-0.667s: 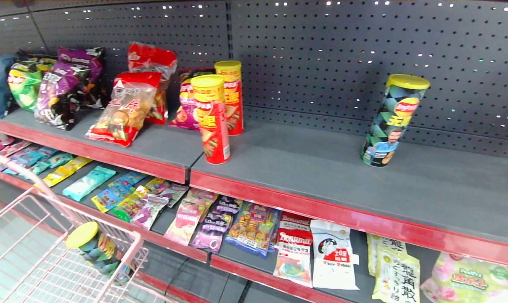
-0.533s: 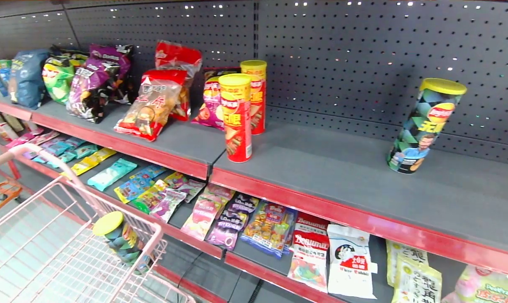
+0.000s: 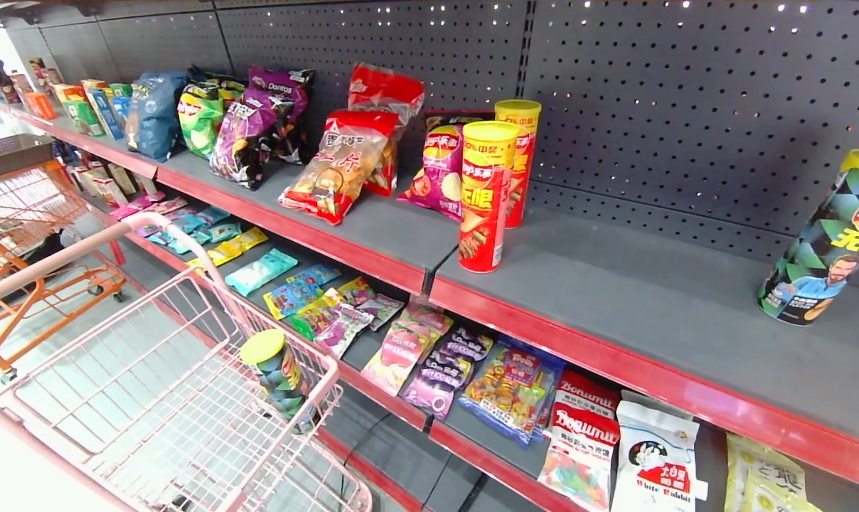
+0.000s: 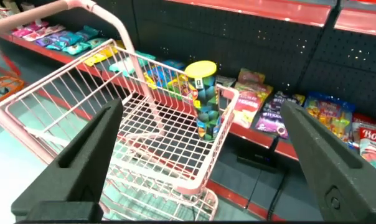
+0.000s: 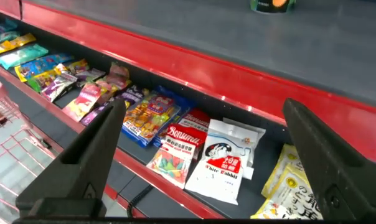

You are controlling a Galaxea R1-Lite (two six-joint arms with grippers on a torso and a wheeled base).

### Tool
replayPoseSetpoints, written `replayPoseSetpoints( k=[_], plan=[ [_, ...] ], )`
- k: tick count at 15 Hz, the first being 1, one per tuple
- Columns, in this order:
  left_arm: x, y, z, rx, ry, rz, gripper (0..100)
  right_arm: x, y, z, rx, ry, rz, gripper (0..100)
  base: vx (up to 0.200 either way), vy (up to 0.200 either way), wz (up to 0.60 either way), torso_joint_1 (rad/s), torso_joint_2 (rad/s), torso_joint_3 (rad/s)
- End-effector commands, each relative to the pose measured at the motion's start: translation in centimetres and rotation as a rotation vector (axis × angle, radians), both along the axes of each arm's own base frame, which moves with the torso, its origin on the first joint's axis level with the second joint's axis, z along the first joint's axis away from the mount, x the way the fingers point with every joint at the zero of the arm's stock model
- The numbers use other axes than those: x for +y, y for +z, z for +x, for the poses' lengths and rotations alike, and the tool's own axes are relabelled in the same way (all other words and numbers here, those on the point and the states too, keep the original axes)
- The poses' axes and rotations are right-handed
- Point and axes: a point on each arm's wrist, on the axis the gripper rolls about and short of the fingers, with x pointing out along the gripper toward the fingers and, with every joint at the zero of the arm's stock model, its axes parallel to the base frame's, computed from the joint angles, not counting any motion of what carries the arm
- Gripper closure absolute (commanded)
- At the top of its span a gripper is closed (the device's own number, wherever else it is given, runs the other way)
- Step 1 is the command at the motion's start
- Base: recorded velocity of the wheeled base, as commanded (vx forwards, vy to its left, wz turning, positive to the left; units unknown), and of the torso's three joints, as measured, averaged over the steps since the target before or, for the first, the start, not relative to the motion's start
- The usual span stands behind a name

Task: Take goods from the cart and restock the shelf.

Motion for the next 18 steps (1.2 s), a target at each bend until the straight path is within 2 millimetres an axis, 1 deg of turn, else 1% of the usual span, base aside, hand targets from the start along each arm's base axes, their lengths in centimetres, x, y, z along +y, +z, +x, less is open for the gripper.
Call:
replayPoseSetpoints(
  k=[1,4,11,14,15,16,17,18],
  plan=[
    [0.0,0.0,0.0,0.001,0.000,-0.001,0,0.0,0.0,0.0,0.002,0.001,0.000,0,0.000,0.000,0.00,-0.134,0.34,0.198],
    [0.0,0.0,0.0,0.001,0.000,-0.001,0,0.0,0.0,0.0,0.002,0.001,0.000,0,0.000,0.000,0.00,-0.159,0.43,0.246],
    [0.0,0.0,0.0,0.001,0.000,-0.002,0,0.0,0.0,0.0,0.002,0.001,0.000,0,0.000,0.000,0.00,-0.195,0.54,0.346],
    [0.1,0.2,0.0,-0.009,0.029,-0.039,0,0.0,0.0,0.0,0.001,-0.001,0.001,0,0.000,0.000,0.00,-0.067,0.20,0.136],
    [0.1,3.4,-0.3,-0.048,0.017,-0.049,0,0.0,0.0,0.0,0.002,-0.001,0.001,0,0.000,0.000,0.00,-0.007,0.06,0.041],
    [0.1,8.0,0.9,-0.014,0.003,-0.107,0,0.0,0.0,0.0,0.002,-0.001,0.001,0,0.000,0.000,0.00,0.000,0.00,0.000],
    [0.1,12.5,2.4,-0.022,0.003,-0.192,0,0.0,0.0,0.0,0.002,-0.001,0.001,0,0.000,0.000,0.00,0.000,0.00,0.000],
    [0.0,16.1,4.5,-0.015,0.021,-0.196,0,0.0,0.0,0.0,0.002,-0.001,0.001,0,0.000,0.000,0.00,0.000,0.00,0.000]
  ],
)
